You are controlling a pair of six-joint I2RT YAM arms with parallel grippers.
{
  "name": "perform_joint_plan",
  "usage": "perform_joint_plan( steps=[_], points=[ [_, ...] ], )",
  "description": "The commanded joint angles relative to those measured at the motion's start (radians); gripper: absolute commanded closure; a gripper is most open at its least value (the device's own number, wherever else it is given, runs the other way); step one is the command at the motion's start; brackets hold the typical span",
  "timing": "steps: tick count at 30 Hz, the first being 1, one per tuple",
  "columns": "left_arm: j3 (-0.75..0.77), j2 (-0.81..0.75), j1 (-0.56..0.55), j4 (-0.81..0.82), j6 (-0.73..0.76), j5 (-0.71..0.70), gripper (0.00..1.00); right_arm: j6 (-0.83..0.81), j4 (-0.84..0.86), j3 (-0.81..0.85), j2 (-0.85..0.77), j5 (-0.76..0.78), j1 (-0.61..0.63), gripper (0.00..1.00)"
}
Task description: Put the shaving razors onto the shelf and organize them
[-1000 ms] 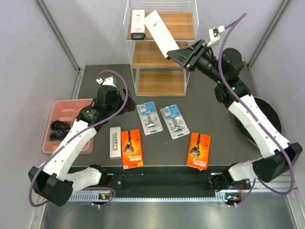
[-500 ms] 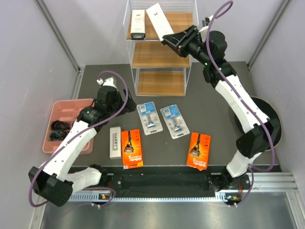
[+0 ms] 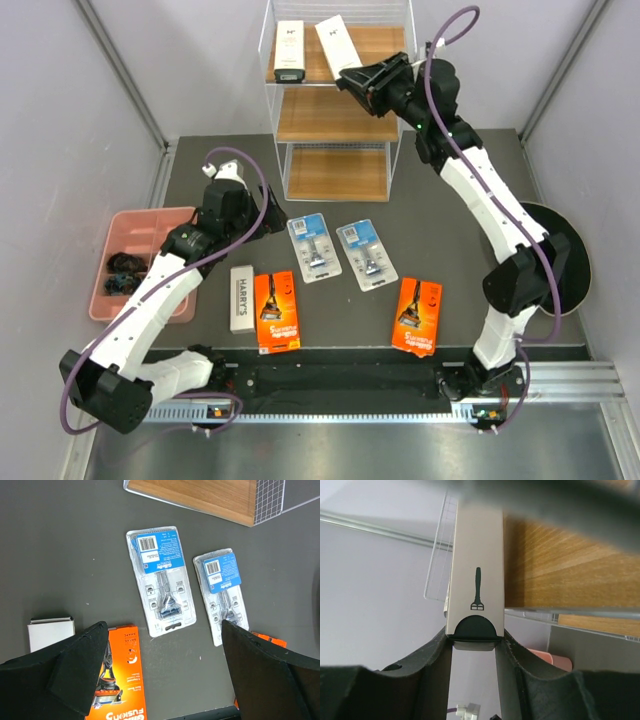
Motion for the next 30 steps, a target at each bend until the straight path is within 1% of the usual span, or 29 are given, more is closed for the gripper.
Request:
perform_joint_plan(
  steps=[1, 7, 19, 23, 25, 30],
  points=[
    [0.006, -0.022, 0.001, 0.038, -0.001, 0.003, 0.01, 0.043, 0.01, 0.125, 0.056, 0.024, 0.02, 0.98],
    [0.047, -0.034, 0.001, 0.005, 0.017, -0.015, 0.01, 0.086, 0.026, 0.154, 0.095, 0.054, 0.054, 0.97],
    [0.078, -0.055, 0.001, -0.038, 0.043, -0.035, 0.01, 0.097, 0.023, 0.228, 0.158, 0.057, 0.111, 0.94],
    [0.075, -0.061, 0.001, -0.043, 0.043, -0.035, 0.01, 0.092, 0.061, 0.173, 0.115, 0.07, 0.123, 0.95],
    [0.07, -0.063, 0.001, -0.044, 0.046, -0.036, 0.01, 0.077, 0.078, 0.116, 0.066, 0.1, 0.126, 0.96],
    [0.064, -0.063, 0.003, -0.043, 0.048, -0.032, 0.01, 0.011, 0.018, 0.108, 0.018, 0.144, 0.117, 0.97]
  ],
)
